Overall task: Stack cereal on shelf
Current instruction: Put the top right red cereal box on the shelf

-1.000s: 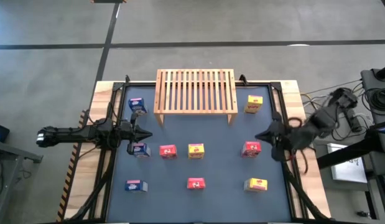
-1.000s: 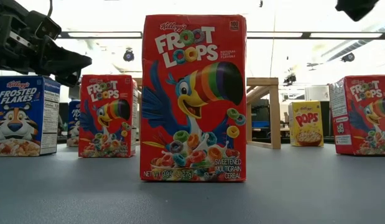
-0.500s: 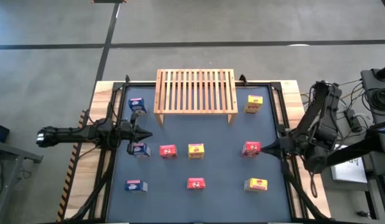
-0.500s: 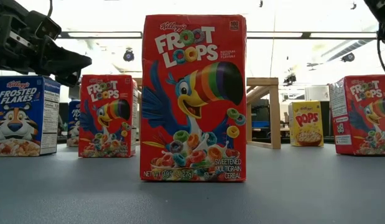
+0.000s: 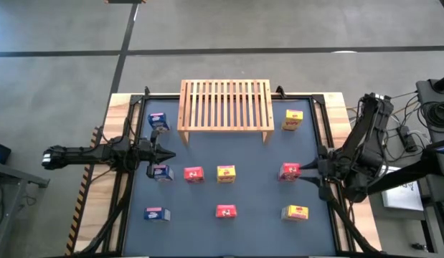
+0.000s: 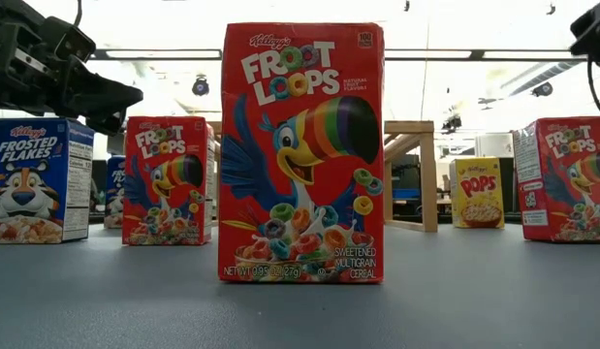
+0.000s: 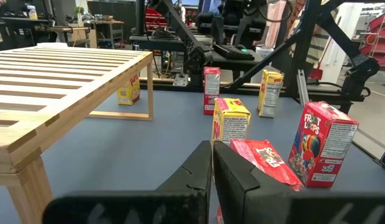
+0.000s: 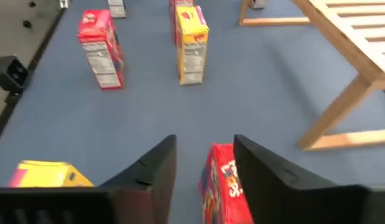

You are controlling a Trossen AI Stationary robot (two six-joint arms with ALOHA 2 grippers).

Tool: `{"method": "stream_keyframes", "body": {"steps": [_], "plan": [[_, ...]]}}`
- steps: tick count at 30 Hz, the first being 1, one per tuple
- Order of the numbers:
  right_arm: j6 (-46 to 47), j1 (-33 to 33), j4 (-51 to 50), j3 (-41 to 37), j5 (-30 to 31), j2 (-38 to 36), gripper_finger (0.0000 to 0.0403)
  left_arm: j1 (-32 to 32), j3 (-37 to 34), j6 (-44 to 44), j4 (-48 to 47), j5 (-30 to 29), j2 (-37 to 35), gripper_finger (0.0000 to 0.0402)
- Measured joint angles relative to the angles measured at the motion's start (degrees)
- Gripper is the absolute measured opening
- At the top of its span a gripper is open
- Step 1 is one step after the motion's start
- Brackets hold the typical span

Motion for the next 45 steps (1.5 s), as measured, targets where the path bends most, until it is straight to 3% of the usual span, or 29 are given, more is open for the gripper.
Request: {"method": "stream_keyframes", "body": {"steps": [4, 10, 19, 34, 45], "plan": [[5.66, 0.00, -3.89, -1.51, 0.02, -0.02, 0.0216, 0.00, 0.00, 0.00, -0.01, 0.02, 0.00, 0.0000], [6.16, -0.02, -4.66, -3.27, 1.47, -0.02, 0.0276, 0.01, 0.00, 0.00, -0.01, 0.02, 0.00, 0.0000], [10.51, -0.02, -4.63, -6.85, 3.12, -0.02, 0.0340, 0.02, 0.00, 0.00, 0.00, 0.01, 0.00, 0.0000], [16.14, -0.02, 0.16, -14.00, 2.56, -1.60, 0.0347, 0.02, 0.00, 0.00, 0.00, 0.02, 0.00, 0.0000], [19.46, -0.02, 4.46, -19.26, 3.04, -1.57, 0.0331, 0.00, 0.00, -0.01, 0.00, 0.02, 0.00, 0.0000]]}}
